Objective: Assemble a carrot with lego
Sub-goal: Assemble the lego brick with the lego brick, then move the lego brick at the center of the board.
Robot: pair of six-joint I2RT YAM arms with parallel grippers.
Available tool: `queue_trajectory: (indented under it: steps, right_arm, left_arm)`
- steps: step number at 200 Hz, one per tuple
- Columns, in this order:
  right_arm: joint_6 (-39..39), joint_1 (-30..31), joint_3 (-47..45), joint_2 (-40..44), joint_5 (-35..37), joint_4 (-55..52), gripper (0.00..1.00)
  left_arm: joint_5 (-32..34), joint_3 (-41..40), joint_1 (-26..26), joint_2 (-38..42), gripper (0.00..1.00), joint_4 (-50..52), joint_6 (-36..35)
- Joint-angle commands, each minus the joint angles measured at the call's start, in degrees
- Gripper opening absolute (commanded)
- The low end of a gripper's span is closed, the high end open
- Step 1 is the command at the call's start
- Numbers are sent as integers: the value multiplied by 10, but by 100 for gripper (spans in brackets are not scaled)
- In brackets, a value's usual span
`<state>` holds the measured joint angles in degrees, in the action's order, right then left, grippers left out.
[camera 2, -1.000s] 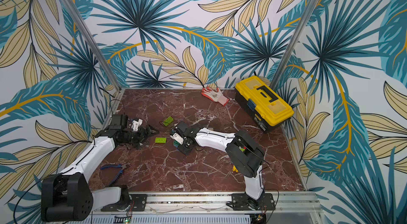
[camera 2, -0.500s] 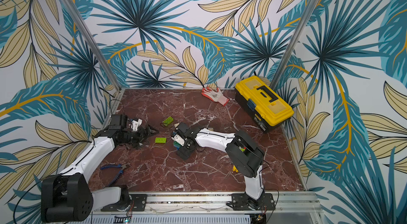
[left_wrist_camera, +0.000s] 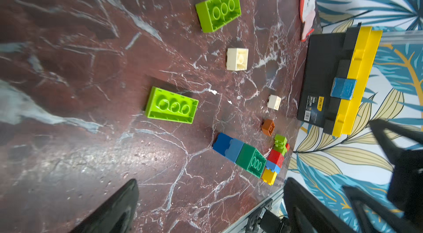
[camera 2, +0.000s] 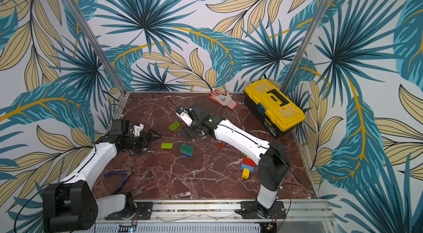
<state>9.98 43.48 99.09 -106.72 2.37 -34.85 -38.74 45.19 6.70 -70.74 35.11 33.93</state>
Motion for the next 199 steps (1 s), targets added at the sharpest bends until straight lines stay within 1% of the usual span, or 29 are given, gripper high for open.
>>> queue_trajectory:
  steps: [1, 7, 21, 32, 44, 56, 72, 96, 110, 131, 147, 158, 169, 199]
  right_arm:
    - [-30, -16, 171, -136, -4, -121, 94]
    - [-48, -16, 224, -174, -7, -136, 95]
    - [-118, -17, 334, -253, -1, -164, 95]
    - [-172, -18, 427, -314, -23, -200, 92]
    - [-233, -18, 484, -359, -44, -214, 88]
    - [-272, -17, 484, -375, -68, -187, 88]
    - [-311, -16, 483, -388, -68, -160, 87]
    - [-336, -16, 485, -412, -68, -129, 84]
    - [-343, -17, 492, -431, -60, -119, 83]
    - [-357, -20, 514, -466, -55, -112, 80]
    - [-368, -22, 526, -485, -52, -101, 77]
    - [-375, -23, 529, -491, -46, -89, 76]
    - [-383, -25, 536, -499, -37, -85, 74]
    - [-388, -32, 571, -523, -23, -98, 70]
  left_arm:
    - [21, 18, 26, -9, 99, 1, 7]
    - [27, 22, 27, -15, 99, 1, 13]
    - [39, 38, 29, -35, 99, 2, 21]
    - [45, 51, 31, -48, 99, 1, 23]
    - [52, 63, 33, -62, 99, 2, 25]
    - [54, 73, 33, -77, 99, 1, 24]
    - [66, 85, 33, -92, 99, 1, 30]
    - [79, 99, 32, -106, 99, 1, 34]
    - [109, 103, 27, -107, 100, 0, 44]
    - [141, 135, 15, -136, 99, 1, 55]
    - [174, 167, -1, -170, 99, 2, 61]
    - [184, 193, -8, -204, 99, 4, 66]
    - [208, 223, -19, -238, 99, 13, 68]
    - [237, 302, -49, -321, 99, 34, 70]
